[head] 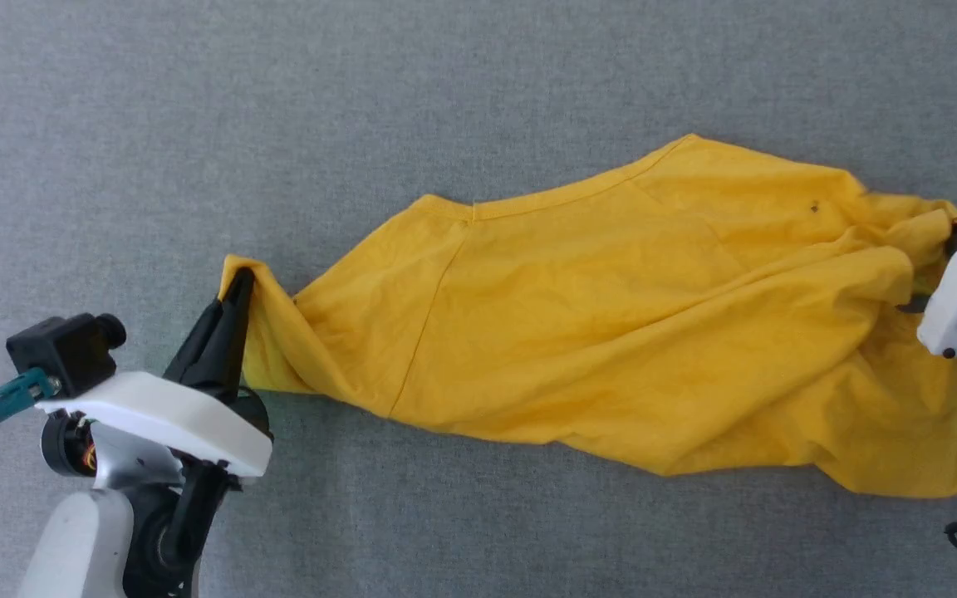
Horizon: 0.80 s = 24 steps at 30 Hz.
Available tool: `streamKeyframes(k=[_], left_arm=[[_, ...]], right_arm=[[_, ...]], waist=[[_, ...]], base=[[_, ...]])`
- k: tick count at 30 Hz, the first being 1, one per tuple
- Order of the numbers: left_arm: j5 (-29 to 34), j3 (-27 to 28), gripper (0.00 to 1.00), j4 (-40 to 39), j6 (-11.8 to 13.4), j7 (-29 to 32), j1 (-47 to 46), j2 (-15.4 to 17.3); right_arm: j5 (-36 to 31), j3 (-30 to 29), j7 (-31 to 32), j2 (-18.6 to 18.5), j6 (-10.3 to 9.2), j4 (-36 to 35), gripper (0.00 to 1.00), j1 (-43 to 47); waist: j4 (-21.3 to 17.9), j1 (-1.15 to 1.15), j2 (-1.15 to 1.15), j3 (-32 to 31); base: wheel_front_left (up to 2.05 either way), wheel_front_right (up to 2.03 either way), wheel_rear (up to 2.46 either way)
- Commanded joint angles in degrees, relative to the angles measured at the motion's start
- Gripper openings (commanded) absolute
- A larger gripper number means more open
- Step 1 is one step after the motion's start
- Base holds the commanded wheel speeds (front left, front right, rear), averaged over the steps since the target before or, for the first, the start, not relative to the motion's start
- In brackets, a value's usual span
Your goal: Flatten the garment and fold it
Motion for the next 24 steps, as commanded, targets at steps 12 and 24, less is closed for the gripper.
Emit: streamKeyframes(k=[12, 24], left_arm=[[3.4, -0.3, 0.00, 2.2, 0.0, -1.8, -10.3, 1.5], [10.9, -6.3, 0.00, 13.9, -2.2, 6.0, -37.9, 5.1]], right_arm=[[3.8, 7.1, -16.1, 1.8, 0.12, -2.0, 0.00, -5.6], [1.9, 17.1, -19.3, -0.7, 0.12, 8.4, 0.00, -26.0]], waist=[[-2.4, -0.01, 0.00, -12.4], [-4.4, -0.01, 0.00, -19.8]], base=[[0.00, 0.00, 0.00], [0.00, 0.00, 0.00]])
